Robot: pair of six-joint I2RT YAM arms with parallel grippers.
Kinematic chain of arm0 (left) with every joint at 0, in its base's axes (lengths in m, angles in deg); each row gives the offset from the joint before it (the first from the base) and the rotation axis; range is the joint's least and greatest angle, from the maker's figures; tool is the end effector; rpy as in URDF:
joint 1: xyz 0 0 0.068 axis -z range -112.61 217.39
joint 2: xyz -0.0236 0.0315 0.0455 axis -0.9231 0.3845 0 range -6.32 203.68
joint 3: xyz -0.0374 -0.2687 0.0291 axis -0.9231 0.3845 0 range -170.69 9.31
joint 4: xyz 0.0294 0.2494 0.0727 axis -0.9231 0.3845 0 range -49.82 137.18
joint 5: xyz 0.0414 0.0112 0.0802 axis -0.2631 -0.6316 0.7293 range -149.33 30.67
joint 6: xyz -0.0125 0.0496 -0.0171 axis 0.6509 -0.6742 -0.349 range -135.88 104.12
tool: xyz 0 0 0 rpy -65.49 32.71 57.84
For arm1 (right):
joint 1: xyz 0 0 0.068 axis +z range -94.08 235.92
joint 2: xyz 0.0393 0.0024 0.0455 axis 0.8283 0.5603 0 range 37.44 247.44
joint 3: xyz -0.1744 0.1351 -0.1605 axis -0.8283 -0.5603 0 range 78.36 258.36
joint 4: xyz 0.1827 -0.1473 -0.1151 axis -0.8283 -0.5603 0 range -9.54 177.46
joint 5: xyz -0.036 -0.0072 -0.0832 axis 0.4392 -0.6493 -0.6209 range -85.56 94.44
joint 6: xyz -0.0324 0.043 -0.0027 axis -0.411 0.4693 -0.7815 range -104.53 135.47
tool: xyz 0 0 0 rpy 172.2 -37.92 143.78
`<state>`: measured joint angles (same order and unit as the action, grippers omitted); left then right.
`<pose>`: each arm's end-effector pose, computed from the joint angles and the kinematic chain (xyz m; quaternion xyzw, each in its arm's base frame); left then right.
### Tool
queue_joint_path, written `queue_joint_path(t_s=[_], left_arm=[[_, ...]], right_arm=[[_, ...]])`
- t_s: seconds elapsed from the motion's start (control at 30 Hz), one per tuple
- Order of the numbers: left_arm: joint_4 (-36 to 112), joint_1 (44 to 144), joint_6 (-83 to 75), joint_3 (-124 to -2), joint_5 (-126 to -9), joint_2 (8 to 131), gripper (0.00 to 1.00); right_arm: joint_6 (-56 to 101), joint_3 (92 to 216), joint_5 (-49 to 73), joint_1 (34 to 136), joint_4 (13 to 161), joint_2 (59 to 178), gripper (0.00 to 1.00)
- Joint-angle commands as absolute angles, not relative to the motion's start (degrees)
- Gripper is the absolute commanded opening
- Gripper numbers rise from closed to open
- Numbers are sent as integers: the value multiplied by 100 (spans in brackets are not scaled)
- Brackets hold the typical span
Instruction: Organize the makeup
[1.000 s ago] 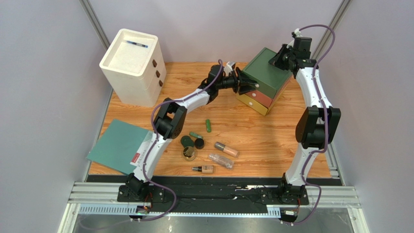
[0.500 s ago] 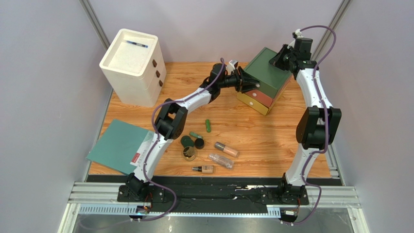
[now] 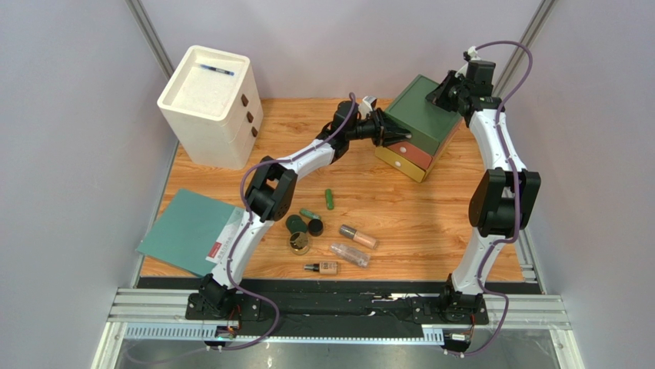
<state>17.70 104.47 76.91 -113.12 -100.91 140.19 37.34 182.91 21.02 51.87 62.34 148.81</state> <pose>0.4556 -0.3740 0.2112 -0.0944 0.7082 -0.6982 0.0456 0.4579 -0.0222 0.3327 0.1259 0.8589 0.1988 0.4549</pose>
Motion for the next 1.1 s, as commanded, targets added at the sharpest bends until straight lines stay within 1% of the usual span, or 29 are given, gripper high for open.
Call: queue_joint_path(t_s=[0.0, 0.03, 0.17, 0.33, 0.63, 0.77, 0.87, 0.97, 1.0, 1.03, 1.07], left_arm=[[1795, 10500, 7667, -11462, -9765, 13914, 18], [1786, 10500, 7640, -11418, -9756, 13879, 16], [1777, 10500, 7500, -11128, -9747, 13686, 13], [2189, 10483, 6797, -10540, -9633, 13097, 11], [2102, 10465, 6489, -9107, -9598, 12060, 11], [1927, 10491, 6480, -8178, -9589, 11525, 12], [1909, 10483, 6419, -7728, -9493, 11225, 15], [2049, 10492, 6217, -7717, -9501, 11136, 24], [2058, 10500, 6164, -7743, -9519, 11136, 39], [2145, 10500, 6111, -7804, -9510, 11101, 50], [2224, 10492, 5963, -7849, -9484, 11066, 67]], right_arm=[[3604, 17873, 2044, 5223, 4958, 15196, 0], [3604, 17855, 2035, 5223, 4958, 15187, 0], [3578, 17829, 2035, 5223, 4949, 15187, 0], [3551, 17838, 2053, 5223, 4905, 15222, 0], [3498, 17864, 2061, 5223, 4853, 15327, 0], [3481, 17934, 2105, 5223, 4826, 15406, 0], [3481, 17943, 2123, 5223, 4826, 15442, 0], [3481, 17934, 2158, 5223, 4817, 15451, 0], [3472, 17934, 2167, 5223, 4817, 15459, 0], [3481, 17926, 2158, 5223, 4809, 15459, 0], [3481, 17926, 2158, 5223, 4809, 15468, 0]])
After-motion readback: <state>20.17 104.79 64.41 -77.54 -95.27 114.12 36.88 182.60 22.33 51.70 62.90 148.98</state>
